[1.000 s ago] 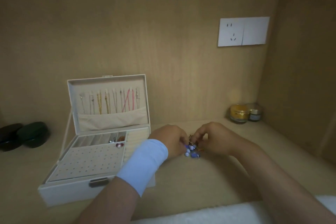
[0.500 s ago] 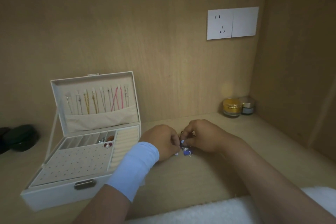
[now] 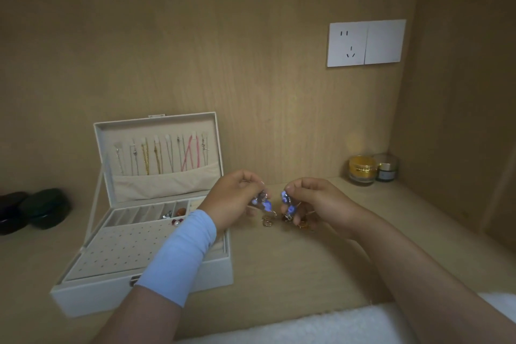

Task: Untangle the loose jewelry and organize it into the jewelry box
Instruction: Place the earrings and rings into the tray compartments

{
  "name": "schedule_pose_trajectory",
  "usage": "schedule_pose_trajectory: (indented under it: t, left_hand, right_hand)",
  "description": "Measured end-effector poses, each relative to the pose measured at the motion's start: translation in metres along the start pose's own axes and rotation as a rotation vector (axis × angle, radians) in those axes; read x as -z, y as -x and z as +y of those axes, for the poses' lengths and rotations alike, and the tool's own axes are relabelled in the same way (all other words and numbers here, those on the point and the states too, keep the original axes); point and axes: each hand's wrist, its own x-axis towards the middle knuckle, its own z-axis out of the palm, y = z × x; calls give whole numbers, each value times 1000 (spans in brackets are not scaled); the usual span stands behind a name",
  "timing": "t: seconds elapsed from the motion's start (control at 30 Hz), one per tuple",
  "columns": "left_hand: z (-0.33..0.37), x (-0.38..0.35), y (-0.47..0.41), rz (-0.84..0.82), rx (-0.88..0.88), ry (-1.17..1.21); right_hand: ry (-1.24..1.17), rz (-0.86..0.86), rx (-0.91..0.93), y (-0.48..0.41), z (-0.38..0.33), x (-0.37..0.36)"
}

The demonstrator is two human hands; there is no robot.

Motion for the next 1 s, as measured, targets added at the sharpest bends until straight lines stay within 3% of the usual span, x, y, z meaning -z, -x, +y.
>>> schedule_pose_trajectory:
  t: [0.3, 0.57, 1.0]
  left_hand:
    - [12, 74, 18, 30, 9, 86]
    - [-1, 158, 49, 355, -21, -180]
    - [-39, 187, 37, 434, 61, -481]
  right_hand:
    - [9, -56, 87, 0, -28, -41]
    - [105, -65, 186, -27, -77, -121]
    - [415, 29, 142, -84, -70, -204]
